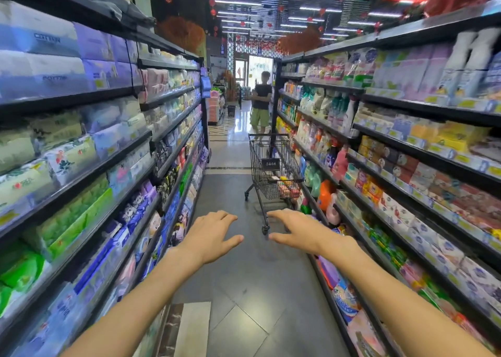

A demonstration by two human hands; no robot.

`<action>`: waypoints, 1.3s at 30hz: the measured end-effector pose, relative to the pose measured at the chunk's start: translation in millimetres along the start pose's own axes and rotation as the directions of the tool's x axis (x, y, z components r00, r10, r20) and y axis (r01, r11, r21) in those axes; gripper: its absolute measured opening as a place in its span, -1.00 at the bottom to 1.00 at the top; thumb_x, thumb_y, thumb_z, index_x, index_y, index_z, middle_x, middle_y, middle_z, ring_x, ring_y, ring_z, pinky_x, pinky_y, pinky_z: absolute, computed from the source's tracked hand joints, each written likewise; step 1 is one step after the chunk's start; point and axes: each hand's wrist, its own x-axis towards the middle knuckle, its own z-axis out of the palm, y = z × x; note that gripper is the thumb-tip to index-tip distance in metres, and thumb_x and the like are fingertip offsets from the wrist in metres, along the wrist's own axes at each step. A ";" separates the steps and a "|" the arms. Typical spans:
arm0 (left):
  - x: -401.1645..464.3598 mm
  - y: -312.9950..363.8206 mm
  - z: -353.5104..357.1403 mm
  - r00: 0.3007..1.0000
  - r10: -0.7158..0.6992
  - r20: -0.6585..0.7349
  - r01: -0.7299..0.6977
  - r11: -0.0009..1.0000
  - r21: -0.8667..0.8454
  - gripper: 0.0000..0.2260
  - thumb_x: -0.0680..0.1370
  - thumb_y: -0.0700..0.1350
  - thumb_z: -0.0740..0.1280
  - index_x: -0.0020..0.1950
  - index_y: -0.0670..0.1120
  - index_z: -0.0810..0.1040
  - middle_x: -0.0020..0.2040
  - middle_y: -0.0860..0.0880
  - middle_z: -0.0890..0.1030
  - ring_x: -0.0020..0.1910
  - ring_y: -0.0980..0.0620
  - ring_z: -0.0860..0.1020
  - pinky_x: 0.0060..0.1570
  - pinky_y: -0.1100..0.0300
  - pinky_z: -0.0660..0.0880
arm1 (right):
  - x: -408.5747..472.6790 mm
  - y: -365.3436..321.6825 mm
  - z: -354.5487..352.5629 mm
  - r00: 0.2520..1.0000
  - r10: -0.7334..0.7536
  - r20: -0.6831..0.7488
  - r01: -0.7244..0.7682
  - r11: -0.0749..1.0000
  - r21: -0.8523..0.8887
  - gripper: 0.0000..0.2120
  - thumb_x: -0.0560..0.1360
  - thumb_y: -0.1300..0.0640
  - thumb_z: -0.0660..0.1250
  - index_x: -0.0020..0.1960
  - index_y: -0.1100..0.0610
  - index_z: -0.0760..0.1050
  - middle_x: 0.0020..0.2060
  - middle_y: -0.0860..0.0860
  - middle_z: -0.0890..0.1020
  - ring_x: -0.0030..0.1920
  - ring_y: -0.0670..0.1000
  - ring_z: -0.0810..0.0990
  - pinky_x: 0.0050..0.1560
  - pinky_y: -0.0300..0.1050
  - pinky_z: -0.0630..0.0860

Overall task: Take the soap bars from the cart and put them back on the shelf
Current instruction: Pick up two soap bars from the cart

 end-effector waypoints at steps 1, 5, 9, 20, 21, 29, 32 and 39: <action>17.8 -11.9 2.7 1.000 -0.001 0.004 0.001 1.000 0.000 -0.42 0.60 0.31 0.16 0.52 0.01 0.34 0.42 -0.02 0.45 0.38 -0.06 0.43 0.33 -0.04 0.40 | 19.2 4.6 -0.4 1.000 0.002 0.001 -0.002 1.000 0.005 -0.34 0.54 -0.24 0.28 0.55 -0.04 0.22 0.38 0.05 0.46 0.34 0.09 0.48 0.31 0.14 0.44; 86.8 -54.3 20.8 1.000 -0.001 0.026 0.002 1.000 -0.007 -0.42 0.60 0.32 0.15 0.52 0.02 0.33 0.43 -0.01 0.45 0.38 -0.06 0.43 0.34 -0.03 0.41 | 95.6 31.3 2.2 1.000 0.021 0.002 -0.021 0.999 0.026 -0.36 0.54 -0.23 0.29 0.54 -0.04 0.23 0.33 0.06 0.50 0.32 0.09 0.49 0.31 0.14 0.45; 159.0 -92.8 47.2 0.999 0.007 0.036 -0.007 1.000 -0.015 -0.42 0.61 0.31 0.15 0.53 0.03 0.31 0.44 0.00 0.43 0.40 -0.06 0.42 0.37 -0.03 0.38 | 178.3 68.1 13.5 0.999 0.031 0.005 -0.031 0.999 0.028 -0.36 0.54 -0.24 0.29 0.54 -0.05 0.23 0.31 0.06 0.51 0.30 0.09 0.50 0.29 0.11 0.46; 421.3 -187.8 90.5 0.996 -0.026 0.090 0.029 0.999 -0.028 -0.31 0.53 0.39 0.05 0.53 0.02 0.31 0.46 -0.01 0.40 0.42 -0.06 0.39 0.39 -0.03 0.35 | 439.3 196.0 8.6 0.999 0.028 -0.018 -0.028 0.999 0.025 -0.35 0.55 -0.19 0.30 0.55 -0.01 0.22 0.38 0.08 0.46 0.39 0.14 0.44 0.35 0.13 0.41; 445.5 -198.4 96.3 0.996 -0.028 0.090 0.031 0.999 -0.034 -0.37 0.57 0.35 0.10 0.54 0.02 0.30 0.46 -0.01 0.40 0.43 -0.05 0.39 0.40 -0.02 0.34 | 464.7 206.4 6.4 1.000 0.023 -0.016 -0.023 0.999 0.022 -0.36 0.56 -0.18 0.29 0.55 0.00 0.22 0.38 0.09 0.46 0.39 0.15 0.44 0.35 0.12 0.40; 605.7 -279.0 141.4 0.995 -0.019 0.095 0.026 0.997 -0.069 -0.19 0.43 0.46 -0.12 0.53 0.05 0.30 0.45 0.02 0.41 0.40 -0.02 0.42 0.37 -0.01 0.39 | 635.7 268.1 12.9 0.999 0.033 0.012 -0.033 0.999 0.021 -0.38 0.58 -0.14 0.29 0.56 -0.01 0.19 0.45 0.05 0.42 0.45 0.09 0.38 0.40 0.07 0.37; 675.2 -320.4 169.4 0.997 -0.009 0.079 0.016 0.996 -0.089 -0.17 0.41 0.47 -0.16 0.53 0.06 0.31 0.45 0.03 0.41 0.39 -0.01 0.44 0.33 -0.01 0.42 | 706.1 294.1 25.9 0.998 0.059 0.001 -0.059 0.998 0.037 -0.40 0.58 -0.10 0.31 0.55 0.03 0.24 0.43 0.07 0.44 0.43 0.09 0.41 0.39 0.04 0.37; 864.1 -395.7 187.0 0.991 0.092 0.098 -0.082 0.992 -0.097 -0.13 0.39 0.47 -0.19 0.54 0.04 0.30 0.47 0.02 0.40 0.40 -0.04 0.43 0.31 0.01 0.41 | 871.1 352.1 20.1 0.986 0.158 -0.054 -0.154 0.986 0.063 -0.41 0.57 -0.15 0.31 0.52 -0.01 0.26 0.36 0.04 0.49 0.33 0.07 0.48 0.30 0.02 0.44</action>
